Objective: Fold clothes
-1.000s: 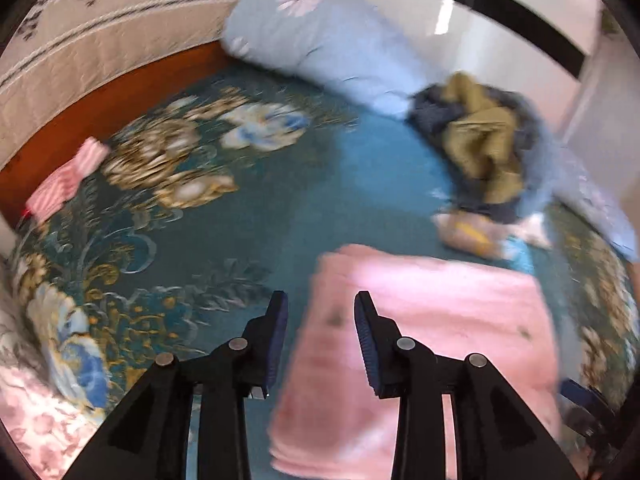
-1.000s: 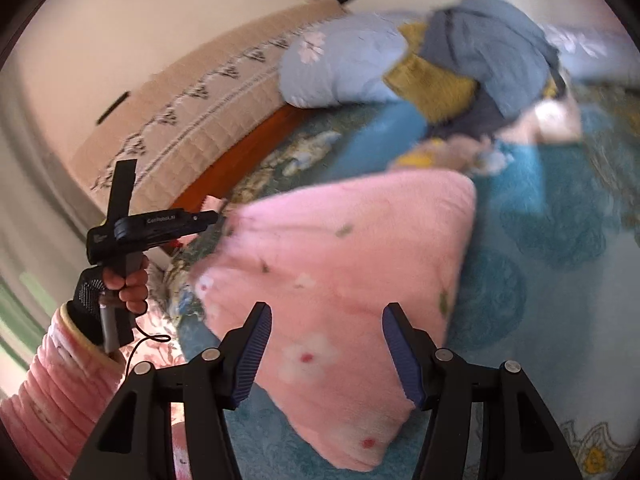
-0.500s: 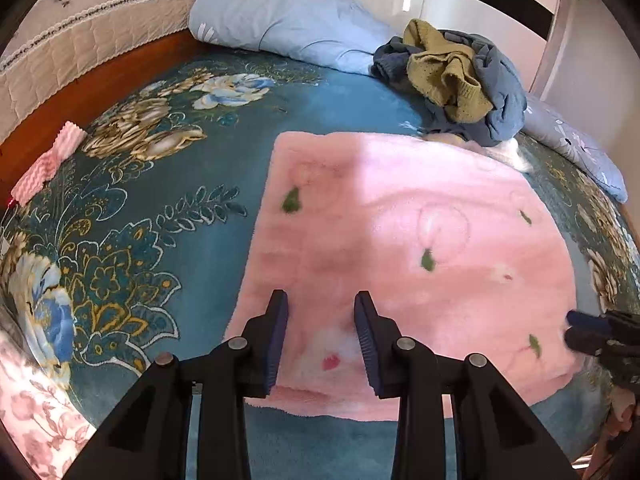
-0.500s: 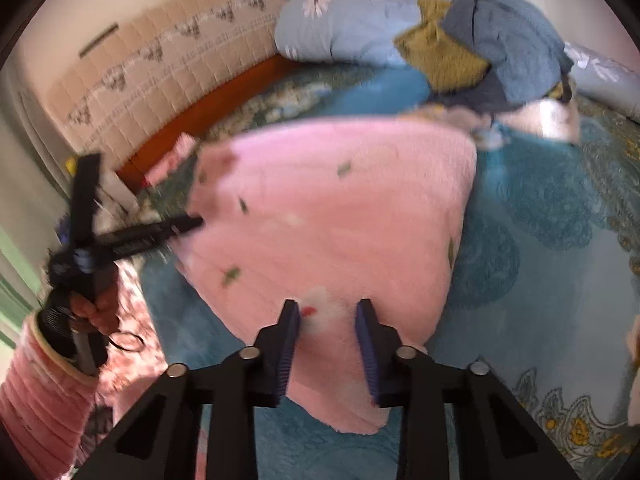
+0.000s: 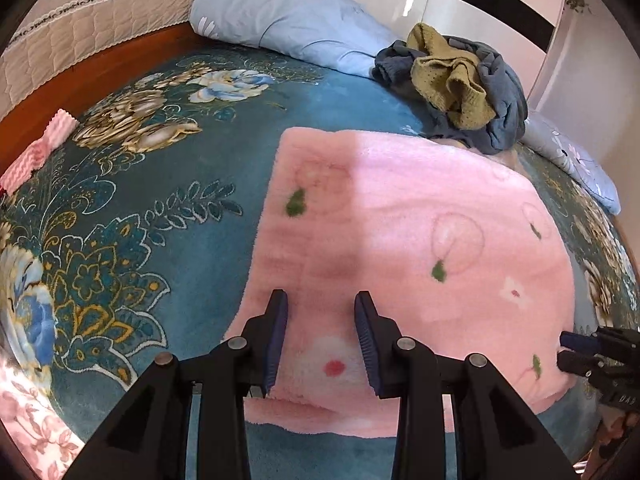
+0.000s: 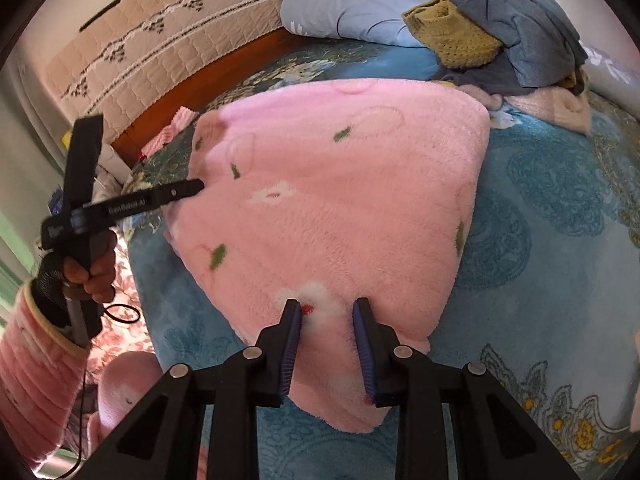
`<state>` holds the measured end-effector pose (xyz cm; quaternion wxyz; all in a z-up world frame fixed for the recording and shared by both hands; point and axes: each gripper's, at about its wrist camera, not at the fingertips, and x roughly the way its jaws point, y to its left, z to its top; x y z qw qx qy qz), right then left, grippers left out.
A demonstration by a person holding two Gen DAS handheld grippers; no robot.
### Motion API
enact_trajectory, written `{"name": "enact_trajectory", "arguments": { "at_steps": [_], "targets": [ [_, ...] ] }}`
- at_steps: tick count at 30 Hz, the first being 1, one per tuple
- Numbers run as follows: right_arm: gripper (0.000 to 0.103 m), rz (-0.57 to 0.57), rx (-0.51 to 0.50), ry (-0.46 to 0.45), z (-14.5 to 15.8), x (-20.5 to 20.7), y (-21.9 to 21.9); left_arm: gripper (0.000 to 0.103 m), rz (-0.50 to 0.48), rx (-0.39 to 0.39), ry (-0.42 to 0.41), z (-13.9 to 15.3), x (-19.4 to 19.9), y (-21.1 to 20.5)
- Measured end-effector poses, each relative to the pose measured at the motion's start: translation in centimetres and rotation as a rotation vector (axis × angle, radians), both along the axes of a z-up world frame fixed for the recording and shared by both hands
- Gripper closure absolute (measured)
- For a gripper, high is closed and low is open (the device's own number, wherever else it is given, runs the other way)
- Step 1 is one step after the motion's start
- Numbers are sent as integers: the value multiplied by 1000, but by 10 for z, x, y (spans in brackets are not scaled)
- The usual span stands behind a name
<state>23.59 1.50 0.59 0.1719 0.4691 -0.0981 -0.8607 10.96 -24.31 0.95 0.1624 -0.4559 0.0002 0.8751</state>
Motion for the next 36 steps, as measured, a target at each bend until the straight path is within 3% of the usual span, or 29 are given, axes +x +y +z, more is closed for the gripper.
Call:
{"name": "enact_trajectory", "arguments": {
  "at_steps": [8,11,13,17,21,26,28,32,33,36],
  "targets": [
    [73,-66,-58,110,49,-19,22,64,-12,51,2,32,-10,7],
    [73,-137,-138,55,38,-46,36,61,-28,57,19,41,-24,17],
    [72,-182,-202,12,26,-63,45,61,44,93,-37,27,-42,8],
    [72,-265,-319,-75,3,-94,62,61,116,234,-109,-1,-57,-13],
    [72,-249,-321,-142,-16,-107,59,61,101,233,-114,-3,-59,-14],
    [72,-253,-313,-141,-8,-106,59,61,99,294,-110,7,-47,-24],
    [72,-270,-328,-81,6,-93,68,61,103,302,-81,14,-43,-37],
    [54,-358,-357,32,23,-60,97,53,111,317,-22,26,-34,-62],
    [48,-383,-364,19,19,-55,103,53,124,340,-56,16,-36,-66],
    [42,-413,-399,-73,-7,-47,109,52,165,415,-172,-15,-41,-80]
  ]
}}
